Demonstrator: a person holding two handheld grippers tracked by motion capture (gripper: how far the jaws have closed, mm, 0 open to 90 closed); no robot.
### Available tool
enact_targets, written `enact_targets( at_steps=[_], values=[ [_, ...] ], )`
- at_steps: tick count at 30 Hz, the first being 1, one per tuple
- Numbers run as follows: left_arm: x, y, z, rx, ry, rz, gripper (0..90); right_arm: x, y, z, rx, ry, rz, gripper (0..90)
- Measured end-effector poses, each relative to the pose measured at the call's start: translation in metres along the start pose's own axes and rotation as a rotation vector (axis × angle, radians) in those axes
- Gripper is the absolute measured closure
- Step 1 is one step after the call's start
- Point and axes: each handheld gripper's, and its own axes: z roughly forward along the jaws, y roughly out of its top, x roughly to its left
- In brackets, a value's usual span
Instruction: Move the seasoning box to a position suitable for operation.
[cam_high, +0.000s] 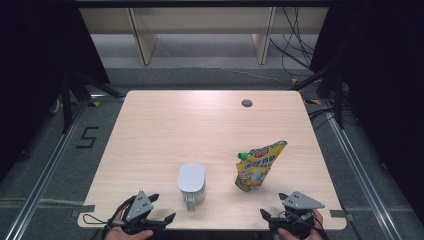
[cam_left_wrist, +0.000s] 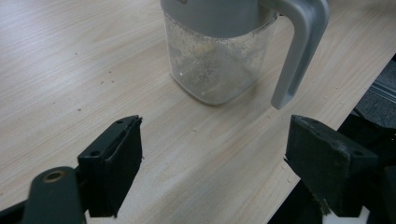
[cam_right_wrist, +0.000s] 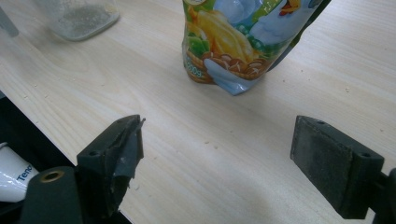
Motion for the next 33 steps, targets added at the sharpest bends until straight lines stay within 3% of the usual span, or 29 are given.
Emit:
enact_targets(
  at_steps=[1, 2, 4, 8, 10, 13, 15, 16, 17, 18, 20, 25, 33],
  values=[
    [0.001, 0.0, 0.0, 0.021, 0.004, 0.025, 18.7, 0.003, 0.0, -0.001, 0.007, -0.017, 0.037, 18.3],
    [-0.001, 0.0, 0.001, -0.001, -0.012, -0.004, 18.8, 0.0, 0.0, -0.001, -0.007, -0.021, -0.005, 18.5],
    [-0.002, 0.001, 0.001, -0.007, -0.013, -0.005, 19.7, -0.002, 0.0, -0.001, 0.0, 0.006, -0.003, 18.4],
    [-0.004, 0.002, 0.002, -0.018, -0.021, -0.01, 21.2, -0.001, 0.0, 0.0, -0.007, -0.007, 0.002, 18.4],
    [-0.005, 0.002, 0.003, -0.022, -0.027, -0.02, 21.3, -0.002, 0.001, -0.001, 0.0, 0.014, -0.003, 18.4],
    [-0.007, 0.004, 0.005, -0.021, -0.035, -0.019, 21.8, 0.0, 0.0, -0.001, -0.005, -0.023, 0.002, 18.5],
    [-0.012, 0.006, 0.008, -0.036, -0.05, -0.027, 23.5, -0.001, 0.001, 0.0, 0.002, 0.006, -0.003, 18.5],
    [-0.014, 0.007, 0.009, -0.036, -0.062, -0.029, 24.4, -0.001, 0.001, 0.0, 0.002, 0.005, -0.004, 18.6],
    [-0.016, 0.008, 0.012, -0.04, -0.101, -0.043, 28.9, -0.001, 0.001, 0.0, 0.003, 0.002, -0.008, 18.7],
    [-0.019, 0.009, 0.013, -0.045, -0.108, -0.061, 32.3, 0.001, 0.0, 0.0, 0.001, -0.014, 0.001, 18.7],
    [-0.02, 0.011, 0.015, -0.053, -0.097, -0.045, 36.0, 0.001, -0.001, 0.001, 0.004, -0.011, 0.0, 18.9],
    [-0.023, 0.017, 0.017, -0.086, -0.092, -0.056, 43.8, 0.001, 0.0, 0.001, 0.003, -0.015, -0.013, 19.0],
    [-0.038, 0.026, 0.028, -0.04, -0.109, -0.001, 47.8, 0.001, 0.0, 0.002, 0.014, -0.003, -0.006, 20.7]
  ],
)
